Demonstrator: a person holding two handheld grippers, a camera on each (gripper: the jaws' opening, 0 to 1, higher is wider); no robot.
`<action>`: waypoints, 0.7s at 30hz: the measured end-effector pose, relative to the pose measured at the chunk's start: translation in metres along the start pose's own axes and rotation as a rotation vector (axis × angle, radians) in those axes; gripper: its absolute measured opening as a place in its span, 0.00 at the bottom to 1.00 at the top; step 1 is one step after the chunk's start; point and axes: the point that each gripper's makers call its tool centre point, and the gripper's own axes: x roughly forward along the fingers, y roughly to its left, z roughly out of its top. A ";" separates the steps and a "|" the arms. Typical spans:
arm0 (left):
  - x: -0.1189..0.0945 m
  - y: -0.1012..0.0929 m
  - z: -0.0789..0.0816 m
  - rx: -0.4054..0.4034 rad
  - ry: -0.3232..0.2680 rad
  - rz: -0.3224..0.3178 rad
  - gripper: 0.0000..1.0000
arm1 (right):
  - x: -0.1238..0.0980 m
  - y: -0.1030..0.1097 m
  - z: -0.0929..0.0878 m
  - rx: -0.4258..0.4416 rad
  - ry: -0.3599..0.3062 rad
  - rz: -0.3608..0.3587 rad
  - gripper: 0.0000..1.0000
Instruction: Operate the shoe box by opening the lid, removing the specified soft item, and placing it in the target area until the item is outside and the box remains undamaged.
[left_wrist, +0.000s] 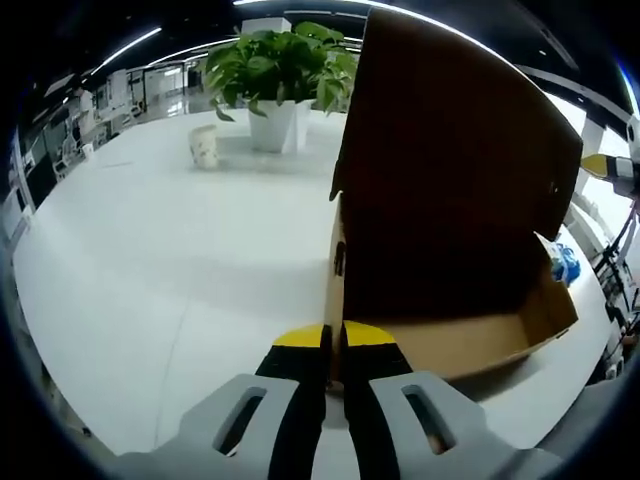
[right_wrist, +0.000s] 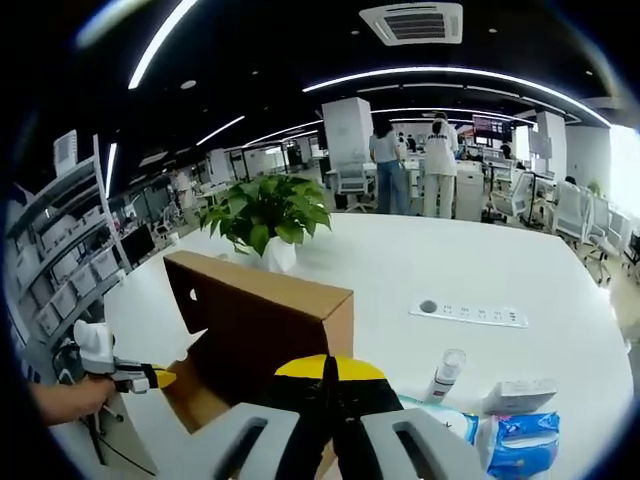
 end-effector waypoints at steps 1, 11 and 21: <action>0.000 0.000 0.000 0.000 0.000 0.000 0.02 | 0.000 0.000 0.000 -0.002 -0.002 -0.001 0.00; -0.001 0.000 0.000 -0.006 -0.003 -0.001 0.02 | -0.001 0.004 -0.001 -0.030 -0.009 0.001 0.00; -0.003 0.001 -0.001 -0.004 -0.005 -0.016 0.03 | -0.003 0.007 -0.004 -0.030 -0.021 0.005 0.00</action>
